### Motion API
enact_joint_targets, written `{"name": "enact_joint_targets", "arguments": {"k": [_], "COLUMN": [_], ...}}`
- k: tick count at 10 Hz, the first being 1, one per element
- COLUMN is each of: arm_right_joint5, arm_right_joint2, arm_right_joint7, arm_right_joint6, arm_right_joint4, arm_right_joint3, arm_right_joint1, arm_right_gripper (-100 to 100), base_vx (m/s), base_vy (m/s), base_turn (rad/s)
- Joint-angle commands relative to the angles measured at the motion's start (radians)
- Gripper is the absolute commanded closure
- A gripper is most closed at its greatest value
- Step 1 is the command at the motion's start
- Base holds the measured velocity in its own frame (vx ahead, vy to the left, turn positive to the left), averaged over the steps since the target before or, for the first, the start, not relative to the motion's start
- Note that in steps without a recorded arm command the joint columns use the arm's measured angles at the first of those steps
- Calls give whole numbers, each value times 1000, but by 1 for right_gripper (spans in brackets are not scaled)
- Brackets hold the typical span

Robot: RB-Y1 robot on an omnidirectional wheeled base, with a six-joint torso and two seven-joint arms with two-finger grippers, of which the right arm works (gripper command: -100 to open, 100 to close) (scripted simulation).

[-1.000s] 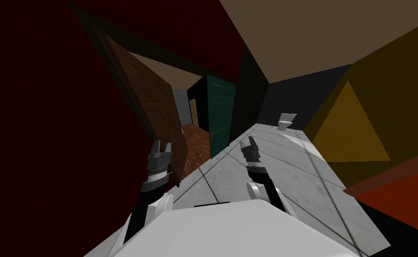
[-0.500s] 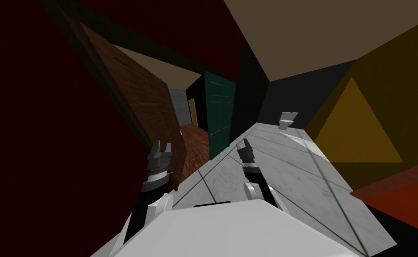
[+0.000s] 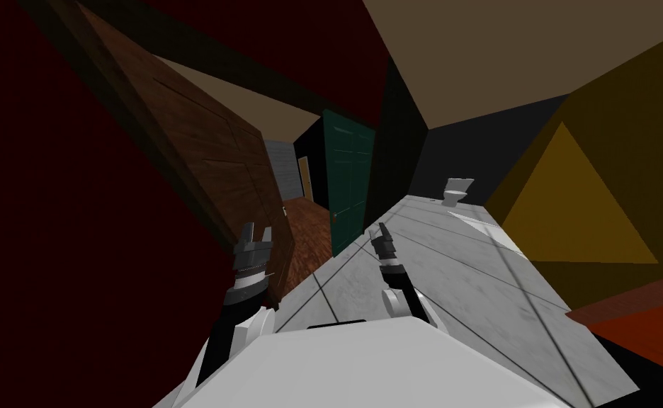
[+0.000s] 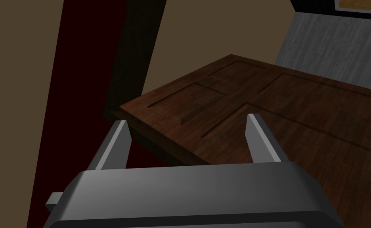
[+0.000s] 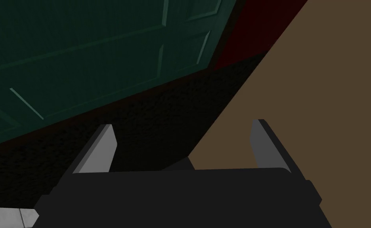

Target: Push the door open

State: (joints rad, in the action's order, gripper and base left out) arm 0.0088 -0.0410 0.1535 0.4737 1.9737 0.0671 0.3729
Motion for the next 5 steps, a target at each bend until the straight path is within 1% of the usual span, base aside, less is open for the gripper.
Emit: {"name": "enact_joint_targets", "arguments": {"k": [1,5], "arm_right_joint5": [7,20], "arm_right_joint2": [-1,-15], "arm_right_joint7": [1,11], "arm_right_joint6": [10,36], "arm_right_joint4": [-37,-132], "arm_right_joint3": [17,48], "arm_right_joint1": [-15,-53], "arm_right_gripper": [-100,-100], "base_vx": [103,95], "base_vy": [-25,-33], "base_turn": [-11,-8]}}
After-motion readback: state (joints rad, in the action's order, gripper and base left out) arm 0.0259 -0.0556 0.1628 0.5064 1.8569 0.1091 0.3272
